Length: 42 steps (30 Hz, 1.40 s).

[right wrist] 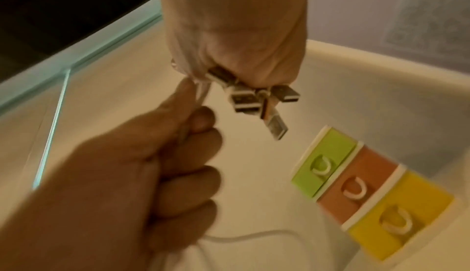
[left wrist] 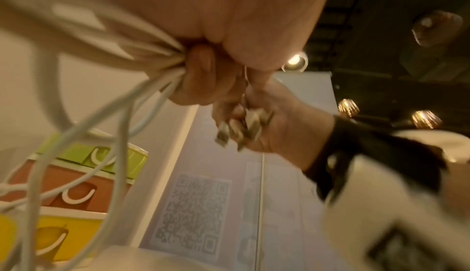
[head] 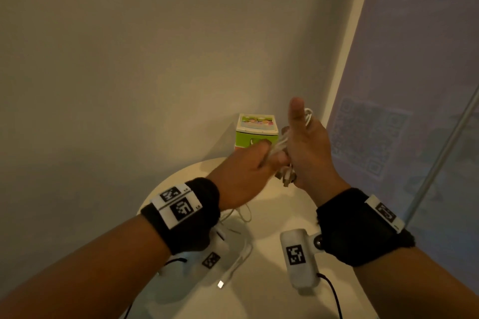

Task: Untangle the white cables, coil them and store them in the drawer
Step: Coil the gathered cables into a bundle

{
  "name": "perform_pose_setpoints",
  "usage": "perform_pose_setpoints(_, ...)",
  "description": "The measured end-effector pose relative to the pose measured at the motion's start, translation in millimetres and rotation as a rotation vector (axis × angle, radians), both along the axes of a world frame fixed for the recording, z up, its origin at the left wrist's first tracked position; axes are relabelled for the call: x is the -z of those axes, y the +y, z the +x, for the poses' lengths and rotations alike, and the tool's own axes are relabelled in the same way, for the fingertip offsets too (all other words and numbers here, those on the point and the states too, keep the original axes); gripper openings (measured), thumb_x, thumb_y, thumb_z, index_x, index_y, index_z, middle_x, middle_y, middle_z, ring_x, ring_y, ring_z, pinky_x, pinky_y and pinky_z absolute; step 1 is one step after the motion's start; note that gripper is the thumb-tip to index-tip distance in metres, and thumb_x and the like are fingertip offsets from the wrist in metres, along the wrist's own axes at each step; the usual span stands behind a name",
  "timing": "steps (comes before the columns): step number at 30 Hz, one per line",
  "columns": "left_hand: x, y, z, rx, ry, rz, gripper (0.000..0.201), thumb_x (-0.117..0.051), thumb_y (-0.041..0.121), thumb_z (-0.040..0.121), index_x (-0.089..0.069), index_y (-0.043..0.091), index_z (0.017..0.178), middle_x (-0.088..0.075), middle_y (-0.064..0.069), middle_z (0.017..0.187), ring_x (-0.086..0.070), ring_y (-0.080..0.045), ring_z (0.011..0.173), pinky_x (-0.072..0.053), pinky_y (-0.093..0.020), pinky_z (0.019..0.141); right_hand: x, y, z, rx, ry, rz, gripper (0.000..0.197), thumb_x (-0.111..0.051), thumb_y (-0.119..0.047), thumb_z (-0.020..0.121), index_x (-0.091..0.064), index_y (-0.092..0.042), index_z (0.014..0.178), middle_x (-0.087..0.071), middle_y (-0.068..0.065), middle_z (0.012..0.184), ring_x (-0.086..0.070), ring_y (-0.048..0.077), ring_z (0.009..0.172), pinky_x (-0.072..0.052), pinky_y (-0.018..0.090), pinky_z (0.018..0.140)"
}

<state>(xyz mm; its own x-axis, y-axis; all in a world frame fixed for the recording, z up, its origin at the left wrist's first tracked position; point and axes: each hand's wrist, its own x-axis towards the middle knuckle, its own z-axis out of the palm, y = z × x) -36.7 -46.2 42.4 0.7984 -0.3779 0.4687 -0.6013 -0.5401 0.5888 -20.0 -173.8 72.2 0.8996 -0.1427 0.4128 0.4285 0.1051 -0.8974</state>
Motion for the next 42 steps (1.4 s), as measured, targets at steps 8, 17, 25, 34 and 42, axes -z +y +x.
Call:
perform_pose_setpoints(8,-34.3,29.1,18.3,-0.323,-0.195,-0.246,0.039,-0.032,0.042,0.102,-0.039,0.023,0.069,-0.043,0.008,0.063,-0.042,-0.001,0.051,-0.035,-0.008,0.049,13.8,-13.2,6.9,-0.234,-0.011,-0.412,0.019,-0.042,-0.028,0.104,-0.056,-0.015,0.1,-0.06,-0.018,0.052,-0.054,-0.002,0.045,-0.043,0.016,0.048)
perform_pose_setpoints(17,-33.3,49.6,19.0,-0.267,0.251,-0.096,0.027,-0.043,0.037,0.095,-0.051,0.011,0.098,-0.063,-0.004,0.082,-0.059,-0.021,0.064,-0.049,-0.038,0.064,23.4,-32.0,23.9,-0.051,0.051,-0.74,0.026,-0.038,-0.035,0.104,-0.055,-0.029,0.085,-0.051,-0.014,0.052,-0.041,-0.001,0.043,-0.032,0.023,0.049)
perform_pose_setpoints(25,-45.1,14.7,19.5,-0.098,-0.035,0.478,0.034,-0.035,0.046,0.099,-0.055,0.022,0.114,-0.066,0.001,0.107,-0.061,-0.018,0.093,-0.05,-0.039,0.085,18.9,-20.0,9.8,-0.08,-0.154,-1.067,0.036,-0.038,-0.013,0.103,-0.051,-0.033,0.076,-0.053,-0.019,0.077,-0.048,-0.002,0.064,-0.035,0.007,0.062)
perform_pose_setpoints(34,-43.1,17.1,20.6,-0.064,0.056,0.335,0.041,-0.029,0.037,0.104,-0.058,0.011,0.092,-0.061,-0.002,0.088,-0.057,-0.02,0.079,-0.044,-0.03,0.072,18.7,-30.7,8.3,0.132,-0.247,-1.148,0.021,-0.04,-0.031,0.104,-0.057,-0.019,0.106,-0.057,-0.008,0.08,-0.053,0.009,0.063,-0.035,0.013,0.052)
perform_pose_setpoints(42,-40.1,0.0,4.0,0.147,0.438,-0.407,0.03,-0.028,0.015,0.097,-0.041,0.017,0.07,-0.029,0.002,0.06,-0.022,-0.012,0.051,-0.019,-0.031,0.052,30.7,-14.2,8.2,0.118,-0.114,-0.59,0.028,-0.036,-0.034,0.102,-0.041,-0.023,0.077,-0.048,-0.007,0.064,-0.048,0.002,0.05,-0.039,0.022,0.054)
